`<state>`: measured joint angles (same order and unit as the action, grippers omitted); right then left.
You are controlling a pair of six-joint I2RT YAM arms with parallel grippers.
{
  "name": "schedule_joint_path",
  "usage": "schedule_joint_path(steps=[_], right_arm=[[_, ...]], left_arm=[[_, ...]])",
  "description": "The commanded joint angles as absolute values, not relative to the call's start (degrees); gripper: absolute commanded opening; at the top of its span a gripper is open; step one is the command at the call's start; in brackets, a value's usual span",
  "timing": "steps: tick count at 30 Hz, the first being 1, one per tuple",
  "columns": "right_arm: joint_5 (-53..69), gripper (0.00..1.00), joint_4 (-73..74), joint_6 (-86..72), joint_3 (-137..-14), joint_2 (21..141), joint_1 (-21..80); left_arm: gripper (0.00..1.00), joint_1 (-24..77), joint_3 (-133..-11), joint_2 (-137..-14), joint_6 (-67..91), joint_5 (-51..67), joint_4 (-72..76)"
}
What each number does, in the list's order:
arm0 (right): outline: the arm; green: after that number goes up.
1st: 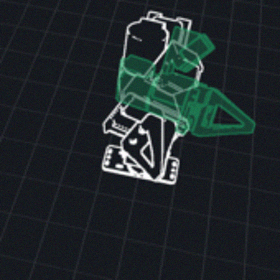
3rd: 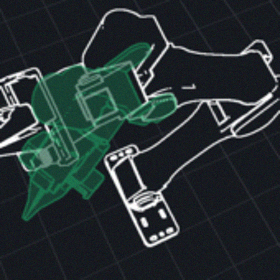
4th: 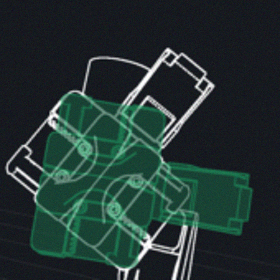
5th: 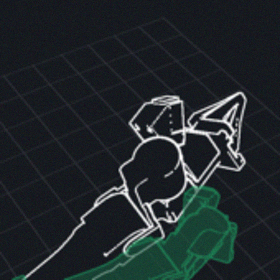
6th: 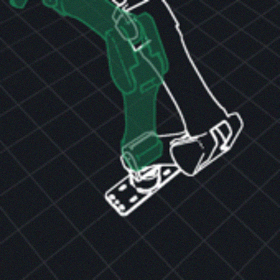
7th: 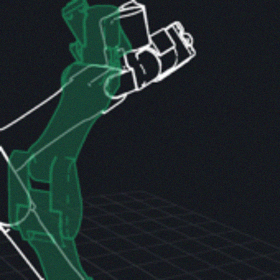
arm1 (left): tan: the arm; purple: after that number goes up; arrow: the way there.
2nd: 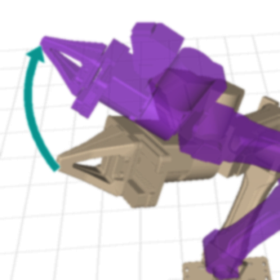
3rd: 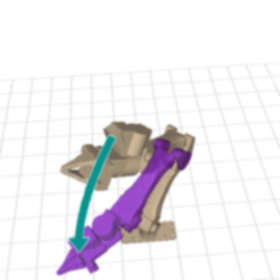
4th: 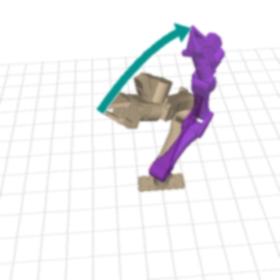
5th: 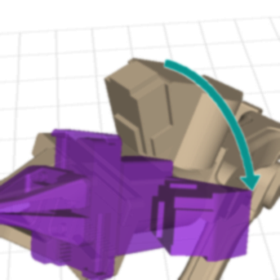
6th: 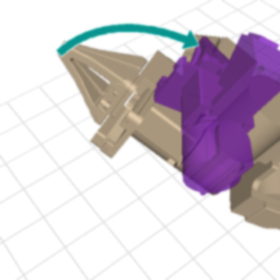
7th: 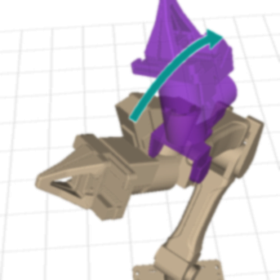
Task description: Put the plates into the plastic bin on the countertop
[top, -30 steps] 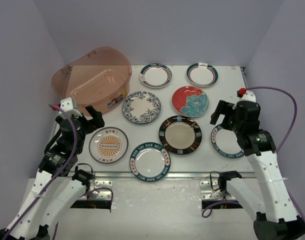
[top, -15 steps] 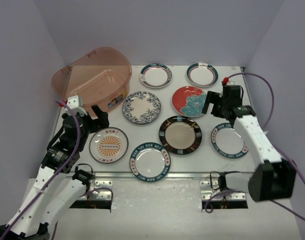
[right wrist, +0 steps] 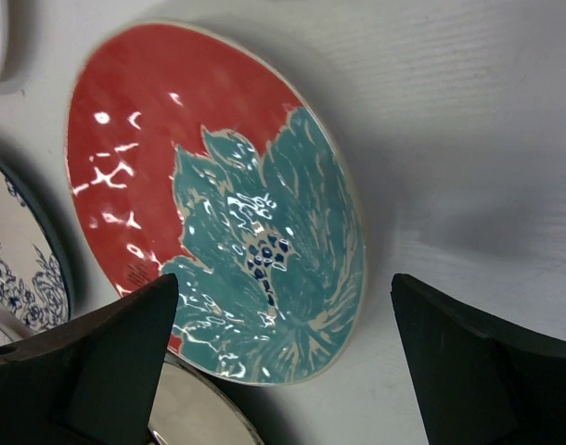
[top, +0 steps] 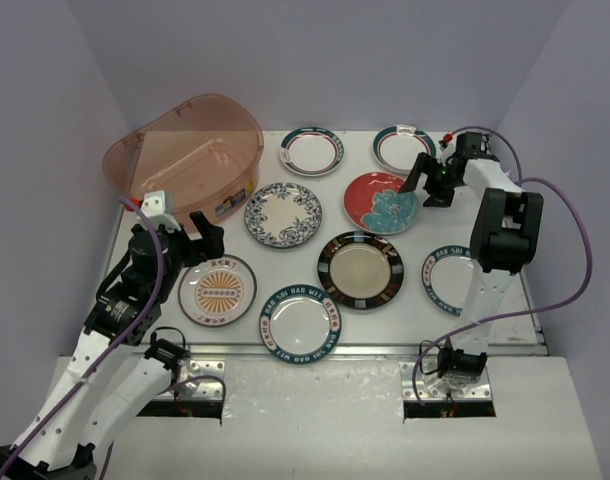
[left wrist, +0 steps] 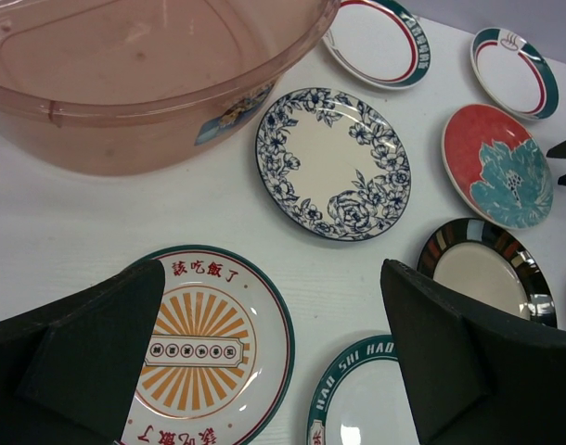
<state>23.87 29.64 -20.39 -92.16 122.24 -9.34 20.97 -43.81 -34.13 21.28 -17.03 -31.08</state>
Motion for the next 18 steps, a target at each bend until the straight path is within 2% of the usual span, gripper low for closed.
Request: schedule_joint_path(steps=[1,2,7,8,11,14,18], right_arm=[[29.8,0.88,31.6,-17.7,-94.4,123.9,-10.4],[29.8,0.86,32.5,-17.2,-94.8,124.5,-10.5],[28.2,0.93,26.2,-18.6,-86.6,122.8,-10.5],[28.9,0.91,25.7,-19.3,-86.1,123.5,-10.7],[33.4,0.81,24.9,-21.6,-85.5,126.1,-11.4],[37.1,0.64,21.8,-25.1,-82.9,127.5,-12.2],[40.5,0.46,16.1,-29.6,-80.2,128.2,-13.7]], left_arm=[[1.0,22.2,-43.8,-33.7,20.5,-15.6,-28.3],[1.0,22.3,-43.7,-33.5,20.5,-15.5,-28.2],[1.0,22.4,-43.5,-32.6,20.4,-15.4,-27.8],[1.0,22.4,-43.5,-32.7,20.3,-15.3,-27.8],[1.0,22.5,-43.7,-32.7,20.3,-15.3,-28.0],[1.0,22.6,-43.8,-32.4,20.3,-15.3,-28.1],[1.0,22.6,-43.9,-31.8,20.2,-15.4,-28.2]])
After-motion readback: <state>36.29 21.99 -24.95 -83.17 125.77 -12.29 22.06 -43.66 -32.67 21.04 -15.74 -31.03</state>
